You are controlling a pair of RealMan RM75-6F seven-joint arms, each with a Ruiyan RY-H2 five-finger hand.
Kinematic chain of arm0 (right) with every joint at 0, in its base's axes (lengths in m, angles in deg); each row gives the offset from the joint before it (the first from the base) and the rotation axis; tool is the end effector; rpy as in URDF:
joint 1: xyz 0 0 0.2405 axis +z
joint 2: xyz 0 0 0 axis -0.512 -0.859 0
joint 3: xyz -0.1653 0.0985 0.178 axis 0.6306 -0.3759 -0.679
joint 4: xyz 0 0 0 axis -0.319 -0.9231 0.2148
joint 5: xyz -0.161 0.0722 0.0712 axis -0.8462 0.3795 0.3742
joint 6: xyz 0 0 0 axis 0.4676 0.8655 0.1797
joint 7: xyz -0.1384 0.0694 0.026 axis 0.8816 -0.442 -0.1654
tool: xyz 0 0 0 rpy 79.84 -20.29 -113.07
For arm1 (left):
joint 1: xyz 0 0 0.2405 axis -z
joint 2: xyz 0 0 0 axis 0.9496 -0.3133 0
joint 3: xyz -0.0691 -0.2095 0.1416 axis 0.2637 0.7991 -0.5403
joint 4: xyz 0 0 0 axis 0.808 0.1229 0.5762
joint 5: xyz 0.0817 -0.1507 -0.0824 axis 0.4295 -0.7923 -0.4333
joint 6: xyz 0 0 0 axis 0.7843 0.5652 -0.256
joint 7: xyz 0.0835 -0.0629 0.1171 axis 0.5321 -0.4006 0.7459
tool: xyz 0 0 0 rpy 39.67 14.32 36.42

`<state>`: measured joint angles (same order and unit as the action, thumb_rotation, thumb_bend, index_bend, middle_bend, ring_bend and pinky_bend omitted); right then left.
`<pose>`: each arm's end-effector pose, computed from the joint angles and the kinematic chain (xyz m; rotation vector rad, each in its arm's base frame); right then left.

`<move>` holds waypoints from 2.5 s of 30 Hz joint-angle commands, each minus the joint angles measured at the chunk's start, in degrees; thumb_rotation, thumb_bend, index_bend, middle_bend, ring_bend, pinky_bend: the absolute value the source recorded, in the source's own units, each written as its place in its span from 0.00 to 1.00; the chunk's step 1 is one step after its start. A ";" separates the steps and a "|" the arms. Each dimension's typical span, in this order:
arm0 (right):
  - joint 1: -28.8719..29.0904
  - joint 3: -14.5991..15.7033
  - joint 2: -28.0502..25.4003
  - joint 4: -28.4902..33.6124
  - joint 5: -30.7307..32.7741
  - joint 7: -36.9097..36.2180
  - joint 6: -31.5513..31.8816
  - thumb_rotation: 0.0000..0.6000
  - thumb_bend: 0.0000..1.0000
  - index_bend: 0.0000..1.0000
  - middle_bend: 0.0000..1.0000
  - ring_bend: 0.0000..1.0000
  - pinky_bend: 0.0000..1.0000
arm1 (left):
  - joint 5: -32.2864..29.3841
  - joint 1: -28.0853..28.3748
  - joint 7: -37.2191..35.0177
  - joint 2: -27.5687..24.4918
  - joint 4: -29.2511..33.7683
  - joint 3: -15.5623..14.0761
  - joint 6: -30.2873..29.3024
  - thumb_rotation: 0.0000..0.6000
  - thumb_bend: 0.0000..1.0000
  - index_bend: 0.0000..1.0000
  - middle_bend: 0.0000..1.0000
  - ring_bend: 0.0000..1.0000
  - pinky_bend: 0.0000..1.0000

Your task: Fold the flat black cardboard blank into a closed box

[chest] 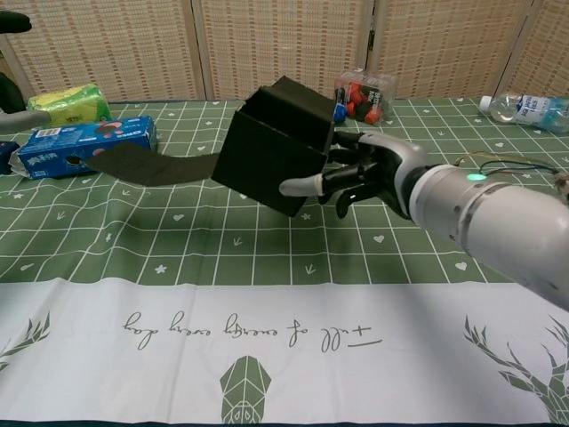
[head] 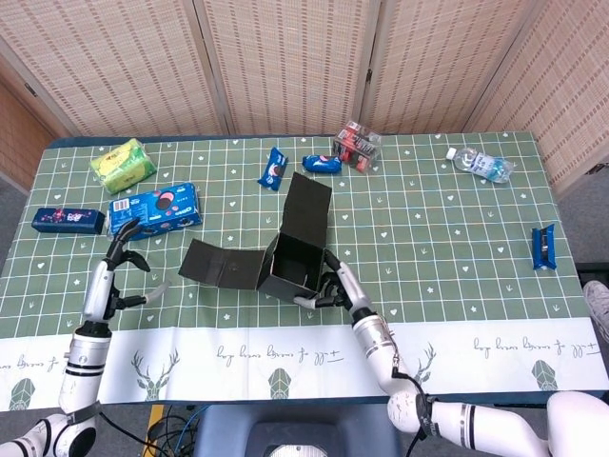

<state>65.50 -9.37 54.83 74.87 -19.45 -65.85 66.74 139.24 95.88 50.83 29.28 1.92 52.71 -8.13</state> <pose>-0.1019 -0.3240 -0.0431 1.0716 -2.1230 1.4030 -0.2358 0.3081 0.0971 -1.1701 -1.2803 -1.7653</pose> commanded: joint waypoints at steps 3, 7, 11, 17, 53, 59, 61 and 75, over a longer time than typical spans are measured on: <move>-3.95 -1.33 -4.18 4.51 -4.23 -7.71 -1.56 1.00 0.43 0.33 0.44 0.61 0.67 | -1.93 0.14 2.65 3.91 -7.37 0.56 2.50 1.00 0.15 0.07 0.10 0.43 0.52; -5.29 -1.00 -5.23 5.96 -6.09 -11.24 -1.73 1.00 0.44 0.33 0.44 0.61 0.67 | -2.68 1.09 2.78 6.33 -10.98 0.79 5.15 1.00 0.15 0.02 0.06 0.41 0.52; -5.75 -0.12 -5.36 6.76 -7.53 -13.10 -1.62 1.00 0.44 0.33 0.44 0.61 0.67 | -3.51 2.51 2.41 9.41 -14.26 1.79 7.31 1.00 0.15 0.00 0.00 0.38 0.52; -5.36 1.36 -4.51 6.66 -8.55 -14.12 -1.48 1.00 0.45 0.33 0.44 0.61 0.67 | -2.65 4.58 -1.59 13.84 -16.77 3.40 7.20 1.00 0.15 0.00 0.00 0.38 0.52; -0.66 7.23 1.21 2.04 -7.78 -4.04 1.56 1.00 0.48 0.33 0.44 0.61 0.67 | 3.45 6.48 -6.86 14.17 -9.40 2.49 3.53 1.00 0.15 0.00 0.00 0.38 0.52; 0.80 7.36 2.15 0.79 -6.26 -0.69 1.55 1.00 0.48 0.33 0.44 0.61 0.67 | 5.00 7.55 -6.32 15.68 -13.21 1.86 3.23 1.00 0.15 0.11 0.01 0.44 0.52; 1.21 7.31 2.28 0.48 -5.60 0.18 1.40 1.00 0.48 0.33 0.44 0.61 0.67 | 6.16 8.03 -6.43 16.26 -15.05 1.59 2.33 1.00 0.15 0.16 0.04 0.53 0.52; 2.79 7.54 2.26 -1.16 -3.61 3.46 0.39 1.00 0.48 0.33 0.44 0.61 0.67 | 12.66 11.05 -10.58 20.43 -29.91 -2.31 -2.66 1.00 0.15 0.39 0.26 0.46 0.52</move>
<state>68.26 -1.86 57.10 73.74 -23.08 -62.42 67.17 151.26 106.50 40.95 49.14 -27.06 50.96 -10.16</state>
